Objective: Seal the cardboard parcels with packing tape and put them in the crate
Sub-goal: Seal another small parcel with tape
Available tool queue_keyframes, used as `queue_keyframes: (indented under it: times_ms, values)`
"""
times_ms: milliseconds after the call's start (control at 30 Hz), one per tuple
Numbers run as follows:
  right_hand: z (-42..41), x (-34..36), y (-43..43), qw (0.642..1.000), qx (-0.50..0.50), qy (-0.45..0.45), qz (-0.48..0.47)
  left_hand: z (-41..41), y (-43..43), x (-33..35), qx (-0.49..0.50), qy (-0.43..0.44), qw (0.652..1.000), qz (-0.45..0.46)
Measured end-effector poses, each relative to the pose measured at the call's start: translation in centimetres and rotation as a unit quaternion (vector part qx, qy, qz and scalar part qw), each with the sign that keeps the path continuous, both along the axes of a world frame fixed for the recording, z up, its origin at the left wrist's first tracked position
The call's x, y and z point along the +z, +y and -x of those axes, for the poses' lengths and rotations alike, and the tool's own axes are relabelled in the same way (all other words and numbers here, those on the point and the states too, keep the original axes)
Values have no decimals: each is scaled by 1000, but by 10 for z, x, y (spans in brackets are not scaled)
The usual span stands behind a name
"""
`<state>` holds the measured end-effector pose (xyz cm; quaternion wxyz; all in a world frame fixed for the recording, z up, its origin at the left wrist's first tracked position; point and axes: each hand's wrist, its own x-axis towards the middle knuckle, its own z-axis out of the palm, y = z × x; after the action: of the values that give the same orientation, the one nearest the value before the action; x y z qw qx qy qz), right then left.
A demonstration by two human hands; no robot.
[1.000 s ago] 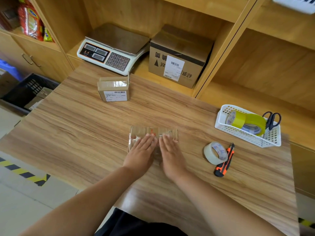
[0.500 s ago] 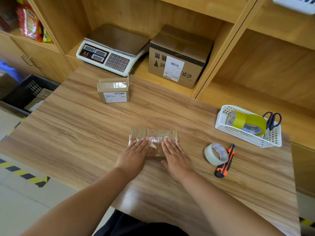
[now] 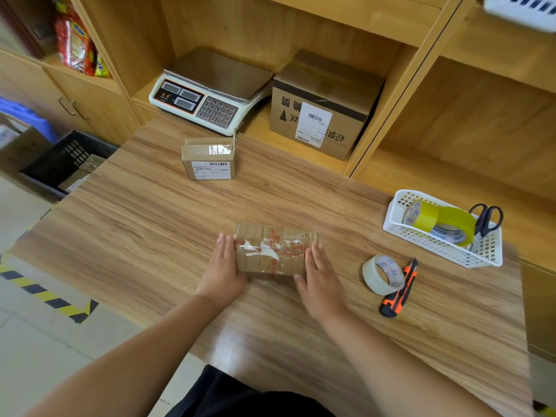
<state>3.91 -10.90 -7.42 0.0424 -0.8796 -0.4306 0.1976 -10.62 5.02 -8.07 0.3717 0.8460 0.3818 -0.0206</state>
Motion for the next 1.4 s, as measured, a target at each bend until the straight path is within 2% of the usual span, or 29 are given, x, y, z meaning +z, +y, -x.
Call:
queue_keyframes:
  times_ms: [67, 200, 267, 400, 533, 667, 900, 1000, 1100, 1200, 1400]
  values:
    - [-4, -3, -1, 996, -67, 48, -37, 0, 5, 1, 77, -40, 995, 58]
    - [-11, 1, 4, 946, -228, 220, -65, -8, 6, 4, 178, -14, 971, 158]
    - [-14, 1, 7, 925, -261, 270, -60, -14, 5, 3, 206, 11, 962, 181]
    - [-15, -3, 8, 910, -284, 290, -82, -21, 0, 1, 211, 65, 964, 149]
    - [-16, 0, 3, 901, -290, 311, -85, -20, -3, -1, 224, 68, 962, 139]
    - [-13, 5, -2, 890, -295, 326, -119, -14, -12, 4, 252, 24, 958, 133]
    - [-10, 22, 7, 823, -367, 390, -188, 11, -16, 20, 298, -92, 940, 137]
    - [-6, 28, 16, 794, -371, 434, -212, 27, -16, 31, 326, -145, 919, 168]
    - [1, 34, 26, 761, -374, 478, -227, 47, -17, 41, 377, -230, 870, 218]
    - [12, 36, 38, 761, -361, 492, -221, 67, -21, 56, 432, -280, 826, 231]
    - [50, 41, 67, 783, -300, 509, -196, 121, -14, 62, 489, -274, 795, 230]
